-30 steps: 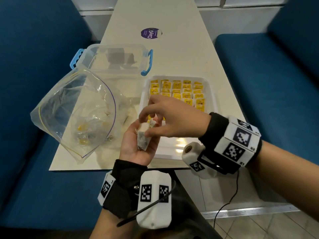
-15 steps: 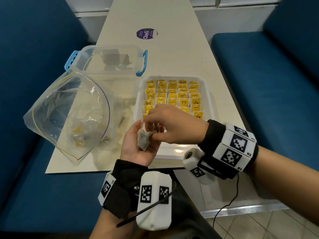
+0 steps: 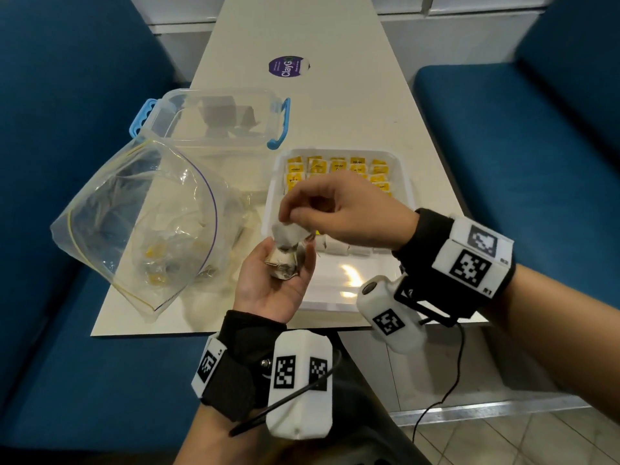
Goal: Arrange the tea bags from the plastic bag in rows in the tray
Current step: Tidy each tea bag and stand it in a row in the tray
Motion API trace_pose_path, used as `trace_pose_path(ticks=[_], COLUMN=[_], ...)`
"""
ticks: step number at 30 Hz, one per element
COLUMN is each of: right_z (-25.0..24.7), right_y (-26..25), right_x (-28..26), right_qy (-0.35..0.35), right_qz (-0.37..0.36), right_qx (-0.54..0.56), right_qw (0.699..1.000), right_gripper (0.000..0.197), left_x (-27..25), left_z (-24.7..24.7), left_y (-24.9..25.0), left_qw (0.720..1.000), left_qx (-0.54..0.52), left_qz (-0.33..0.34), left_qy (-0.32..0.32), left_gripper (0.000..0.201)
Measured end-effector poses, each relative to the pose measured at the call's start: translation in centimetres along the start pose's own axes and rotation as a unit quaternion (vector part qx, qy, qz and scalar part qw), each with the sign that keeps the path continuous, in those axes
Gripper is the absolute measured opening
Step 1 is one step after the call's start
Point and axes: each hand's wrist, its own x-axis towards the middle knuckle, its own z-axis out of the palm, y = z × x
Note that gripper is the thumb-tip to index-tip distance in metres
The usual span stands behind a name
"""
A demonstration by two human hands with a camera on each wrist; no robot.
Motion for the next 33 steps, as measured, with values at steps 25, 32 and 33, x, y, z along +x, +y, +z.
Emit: trace_pose_path(ticks=[25, 32, 33], right_z=[-0.2, 2.3, 2.4], right_y=[5.8, 7.7, 7.8], right_x=[4.1, 5.2, 5.3], right_qy=[-0.109, -0.167, -0.167], right_qz=[0.242, 0.289, 0.293], right_qx=[-0.102, -0.158, -0.158], right_qw=[0.959, 0.93, 0.928], right_gripper=[0.024, 0.029, 0.03], left_x=[-0.4, -0.3, -0.3], left_z=[-2.0, -2.2, -2.2], left_y=[2.5, 2.8, 2.9], left_qw=[0.997, 0.996, 0.996], left_qx=[-0.062, -0.066, -0.066], left_qz=[0.044, 0.059, 0.061], left_qy=[0.022, 0.017, 0.016], left_gripper=[0.029, 0.031, 0.031])
